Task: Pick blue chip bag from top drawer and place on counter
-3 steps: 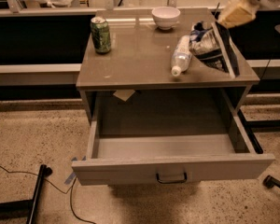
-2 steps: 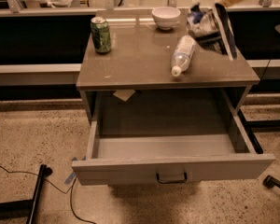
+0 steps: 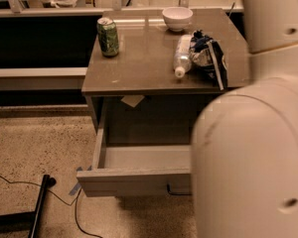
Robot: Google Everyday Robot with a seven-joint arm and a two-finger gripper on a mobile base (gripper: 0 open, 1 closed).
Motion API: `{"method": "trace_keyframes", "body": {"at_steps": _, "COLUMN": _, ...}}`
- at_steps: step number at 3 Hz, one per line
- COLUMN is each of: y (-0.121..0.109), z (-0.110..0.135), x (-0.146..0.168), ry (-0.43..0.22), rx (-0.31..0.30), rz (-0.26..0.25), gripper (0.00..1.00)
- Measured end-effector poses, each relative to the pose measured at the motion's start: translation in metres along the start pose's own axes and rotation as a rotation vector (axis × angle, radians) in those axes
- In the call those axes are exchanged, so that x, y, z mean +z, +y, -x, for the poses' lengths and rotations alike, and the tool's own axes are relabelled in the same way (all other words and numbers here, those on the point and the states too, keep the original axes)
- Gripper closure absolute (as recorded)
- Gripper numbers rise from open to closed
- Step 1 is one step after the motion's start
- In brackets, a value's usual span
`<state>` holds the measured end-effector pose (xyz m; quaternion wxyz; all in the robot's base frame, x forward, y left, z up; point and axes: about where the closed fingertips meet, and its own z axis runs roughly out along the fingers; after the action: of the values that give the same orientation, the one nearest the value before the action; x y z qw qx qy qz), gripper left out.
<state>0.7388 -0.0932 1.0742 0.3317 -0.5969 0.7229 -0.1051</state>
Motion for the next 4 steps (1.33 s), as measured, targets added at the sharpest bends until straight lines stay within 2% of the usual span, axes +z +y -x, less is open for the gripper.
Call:
{"method": "trace_keyframes", "body": {"at_steps": 1, "y": -0.007, "z": 0.032, "x": 0.009, "ry": -0.046, "rx": -0.023, "rz": -0.028, "gripper": 0.73}}
{"method": "trace_keyframes", "body": {"at_steps": 2, "y": -0.010, "z": 0.037, "x": 0.013, "ry": -0.056, "rx": -0.026, "rz": -0.038, "gripper": 0.50}}
{"method": "trace_keyframes", "body": {"at_steps": 3, "y": -0.024, "z": 0.009, "x": -0.010, "ry": -0.098, "rx": -0.045, "rz": -0.088, "gripper": 0.19}}
{"method": "trace_keyframes", "body": {"at_steps": 4, "y": -0.031, "z": -0.023, "x": -0.025, "ry": -0.128, "rx": -0.033, "rz": -0.115, "gripper": 0.00}}
